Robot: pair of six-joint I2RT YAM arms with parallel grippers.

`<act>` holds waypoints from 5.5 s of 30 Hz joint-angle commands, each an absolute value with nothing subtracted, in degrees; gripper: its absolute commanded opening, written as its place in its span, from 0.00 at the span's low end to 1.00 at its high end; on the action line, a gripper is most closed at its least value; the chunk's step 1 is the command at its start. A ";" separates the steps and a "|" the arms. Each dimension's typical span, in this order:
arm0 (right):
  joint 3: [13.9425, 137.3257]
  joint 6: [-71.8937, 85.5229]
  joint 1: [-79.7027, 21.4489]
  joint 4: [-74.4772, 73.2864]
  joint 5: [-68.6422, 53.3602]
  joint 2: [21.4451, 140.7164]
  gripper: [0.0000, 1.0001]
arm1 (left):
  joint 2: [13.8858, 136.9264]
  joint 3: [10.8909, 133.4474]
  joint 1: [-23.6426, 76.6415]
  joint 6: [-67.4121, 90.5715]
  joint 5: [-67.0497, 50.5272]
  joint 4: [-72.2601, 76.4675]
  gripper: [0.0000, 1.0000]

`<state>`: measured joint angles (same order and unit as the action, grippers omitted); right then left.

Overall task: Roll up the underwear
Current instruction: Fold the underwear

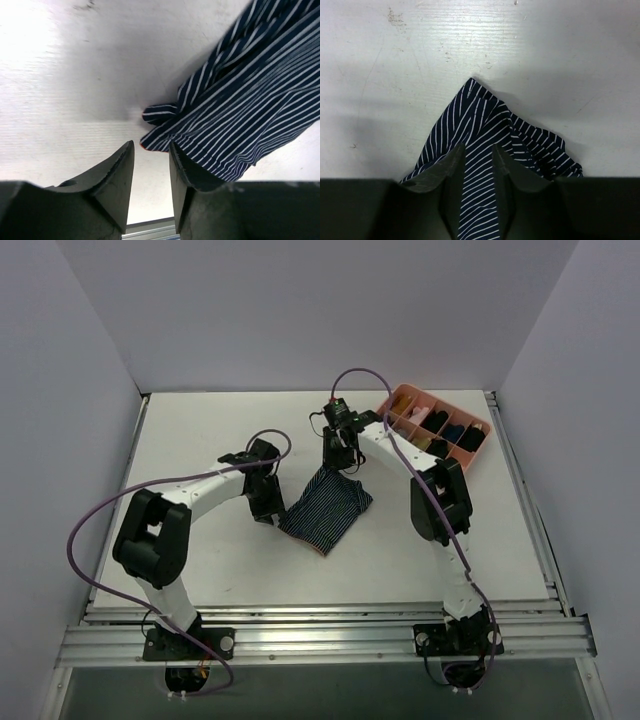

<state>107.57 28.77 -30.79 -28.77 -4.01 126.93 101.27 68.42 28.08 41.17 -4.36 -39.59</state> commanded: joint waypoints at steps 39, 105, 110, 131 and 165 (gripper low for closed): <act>74.88 22.41 -30.76 -25.13 3.43 108.19 0.20 | 103.80 64.08 48.52 51.06 -4.04 -32.61 0.50; 57.92 39.28 -40.59 -13.10 -3.78 97.65 0.15 | 82.19 54.77 36.21 58.35 -6.76 -32.35 0.28; 61.08 40.35 -42.37 -16.69 -1.85 95.19 0.15 | 80.51 50.63 36.65 61.61 -9.22 -25.59 0.28; 77.25 26.99 -27.86 -20.57 2.54 110.56 0.15 | 101.60 55.11 41.57 65.21 -10.99 -14.15 0.25; 91.77 25.22 -25.66 -29.00 -1.58 112.68 0.16 | 94.74 71.45 28.67 43.52 -7.11 -37.88 0.48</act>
